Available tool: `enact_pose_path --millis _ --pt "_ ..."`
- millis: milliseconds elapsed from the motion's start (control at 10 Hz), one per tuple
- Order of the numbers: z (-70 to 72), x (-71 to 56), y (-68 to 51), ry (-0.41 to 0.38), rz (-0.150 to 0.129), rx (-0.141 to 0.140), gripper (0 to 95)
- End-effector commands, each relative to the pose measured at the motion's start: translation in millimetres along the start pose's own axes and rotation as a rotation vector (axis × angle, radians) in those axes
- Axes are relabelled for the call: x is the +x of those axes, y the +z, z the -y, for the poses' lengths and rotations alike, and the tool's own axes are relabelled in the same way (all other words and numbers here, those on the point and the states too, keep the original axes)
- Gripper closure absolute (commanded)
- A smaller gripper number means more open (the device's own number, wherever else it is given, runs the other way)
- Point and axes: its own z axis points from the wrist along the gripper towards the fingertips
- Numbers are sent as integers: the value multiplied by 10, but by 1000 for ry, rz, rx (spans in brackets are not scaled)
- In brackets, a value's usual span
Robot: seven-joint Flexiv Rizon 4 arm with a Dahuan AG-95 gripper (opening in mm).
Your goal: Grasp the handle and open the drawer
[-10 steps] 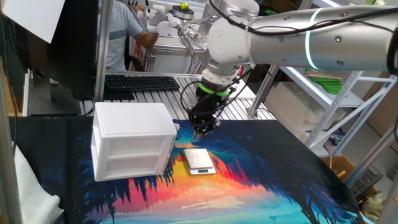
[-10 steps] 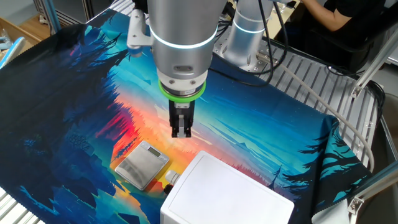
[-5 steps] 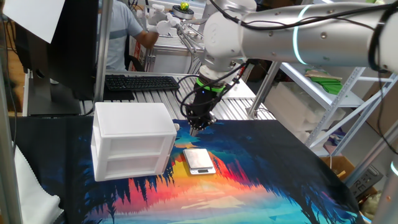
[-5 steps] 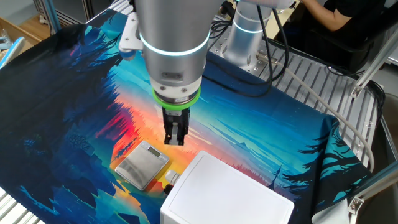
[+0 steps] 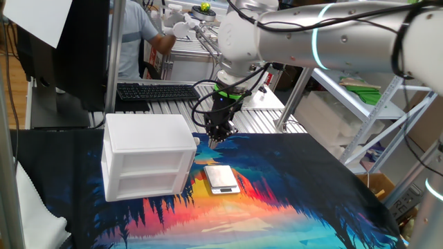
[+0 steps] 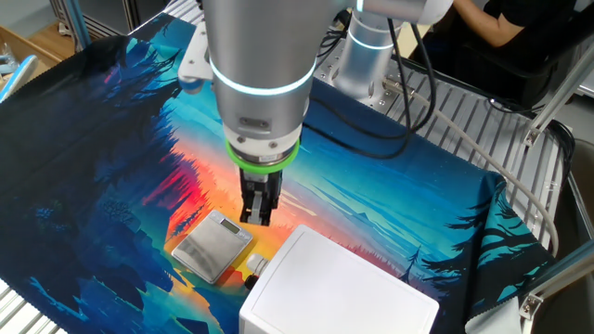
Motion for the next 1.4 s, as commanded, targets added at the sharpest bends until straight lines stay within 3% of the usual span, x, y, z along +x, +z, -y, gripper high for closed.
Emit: enact_pose_path --millis 100,200,600,900,1400 --pt "3 7 15 -25 0 -8 950" --pt "3 7 16 -33 -8 -11 950" --pt "4 6 8 -70 12 -24 950" --pt "4 6 8 -30 33 -5 950" --pt "4 6 8 -38 13 -6 950"
